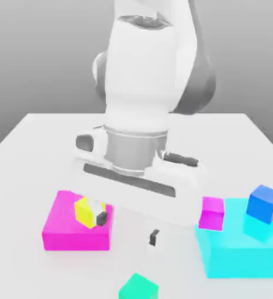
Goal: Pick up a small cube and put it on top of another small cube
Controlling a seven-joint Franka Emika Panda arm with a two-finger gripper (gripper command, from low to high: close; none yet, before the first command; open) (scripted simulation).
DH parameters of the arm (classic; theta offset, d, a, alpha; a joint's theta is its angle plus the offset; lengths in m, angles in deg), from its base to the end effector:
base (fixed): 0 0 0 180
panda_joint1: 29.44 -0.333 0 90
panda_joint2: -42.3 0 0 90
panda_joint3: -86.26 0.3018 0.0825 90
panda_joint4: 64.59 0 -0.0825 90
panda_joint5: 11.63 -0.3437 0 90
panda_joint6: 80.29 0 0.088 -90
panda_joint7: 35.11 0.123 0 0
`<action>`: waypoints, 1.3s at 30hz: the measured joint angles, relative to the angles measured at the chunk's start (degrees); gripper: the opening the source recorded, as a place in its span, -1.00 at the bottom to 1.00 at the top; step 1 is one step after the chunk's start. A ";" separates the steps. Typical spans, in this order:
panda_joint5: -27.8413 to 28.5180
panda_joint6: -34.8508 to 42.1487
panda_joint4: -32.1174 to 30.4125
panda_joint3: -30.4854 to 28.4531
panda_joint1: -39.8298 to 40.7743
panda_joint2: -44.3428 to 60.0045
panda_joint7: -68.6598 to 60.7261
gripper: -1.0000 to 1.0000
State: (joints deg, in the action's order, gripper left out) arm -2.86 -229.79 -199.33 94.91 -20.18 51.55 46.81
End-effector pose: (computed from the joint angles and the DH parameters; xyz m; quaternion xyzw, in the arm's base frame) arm 0.4981 -0.0028 0.2750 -0.7901 0.6103 -0.0571 0.0095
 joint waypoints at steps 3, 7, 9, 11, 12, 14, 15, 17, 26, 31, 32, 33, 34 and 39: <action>-1.78 -2.20 -0.42 0.16 -0.14 5.82 2.09 0.00; -1.08 -7.72 0.56 -1.07 -1.18 13.98 4.10 0.00; -0.18 -10.49 1.23 -2.10 -2.02 17.54 4.83 -1.00; -0.18 -10.51 1.23 -2.10 -2.02 17.54 4.84 -1.00; -0.17 -10.53 1.23 -2.09 -2.02 17.54 4.84 -1.00; -0.15 -10.61 1.23 -2.08 -2.01 17.54 4.86 -1.00; 0.05 -11.16 1.37 -2.29 -2.18 18.26 5.02 -1.00; -0.61 -9.47 0.95 -1.66 -1.68 16.15 4.55 -1.00; -3.15 2.28 -5.09 4.37 -2.52 -1.22 -4.81 -1.00; -7.23 7.52 -9.70 7.25 -7.79 -11.30 -15.10 -1.00; -8.29 8.54 -10.63 7.35 -8.77 -13.35 -17.33 -1.00; -9.40 9.56 -11.56 7.46 -9.68 -15.41 -19.60 -1.00; -10.55 10.62 -12.48 7.71 -10.52 -17.48 -21.91 -1.00; -15.32 12.97 -16.91 8.27 -15.67 -24.80 -31.51 -1.00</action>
State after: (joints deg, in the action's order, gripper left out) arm -18.18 -216.81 -216.24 103.18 -35.85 26.75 15.30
